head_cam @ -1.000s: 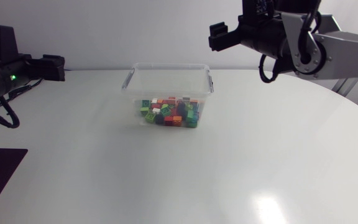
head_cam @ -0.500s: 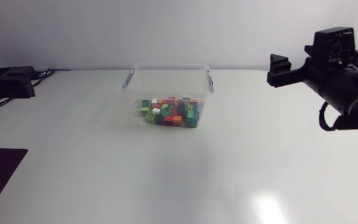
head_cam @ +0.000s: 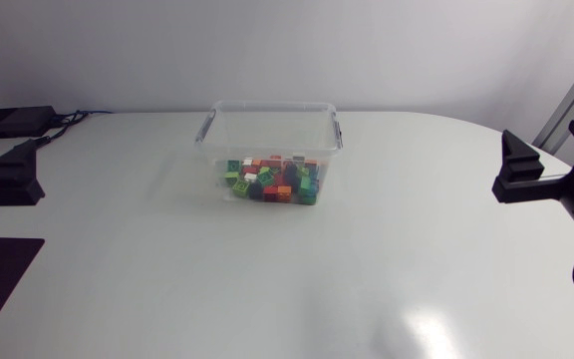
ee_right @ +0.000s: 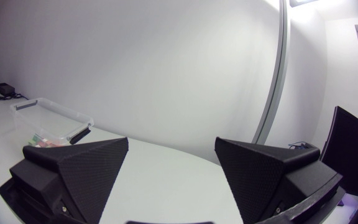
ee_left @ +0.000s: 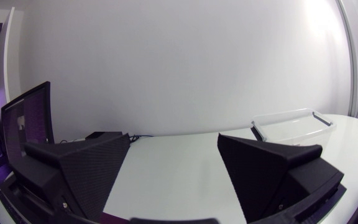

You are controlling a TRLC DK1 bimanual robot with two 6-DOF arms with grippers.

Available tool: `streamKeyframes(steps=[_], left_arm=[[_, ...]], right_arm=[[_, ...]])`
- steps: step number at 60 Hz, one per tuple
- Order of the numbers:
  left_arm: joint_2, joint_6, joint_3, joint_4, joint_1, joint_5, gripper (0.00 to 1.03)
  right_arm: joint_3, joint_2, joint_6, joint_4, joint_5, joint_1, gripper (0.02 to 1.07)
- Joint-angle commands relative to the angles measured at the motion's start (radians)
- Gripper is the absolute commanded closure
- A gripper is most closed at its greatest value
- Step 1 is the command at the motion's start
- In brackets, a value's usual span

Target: Place the duplo bricks in the container

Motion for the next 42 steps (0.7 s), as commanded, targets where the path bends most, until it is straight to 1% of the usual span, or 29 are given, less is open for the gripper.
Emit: streamKeyframes(steps=[1, 8, 42], left_arm=[[-0.068, 0.022, -0.057, -0.019, -0.001, 0.006, 0.06], [-0.117, 0.003, -0.093, -0.034, -0.022, 0.005, 0.06], [-0.427, -0.132, -0.344, -0.104, -0.176, -0.010, 0.07]], right_arm=[[-0.058, -0.054, -0.015, -0.025, -0.001, -0.006, 0.07], [-0.097, -0.115, 0.013, -0.049, -0.016, -0.010, 0.07], [-0.335, -0.472, 0.214, -0.199, -0.117, -0.036, 0.07]])
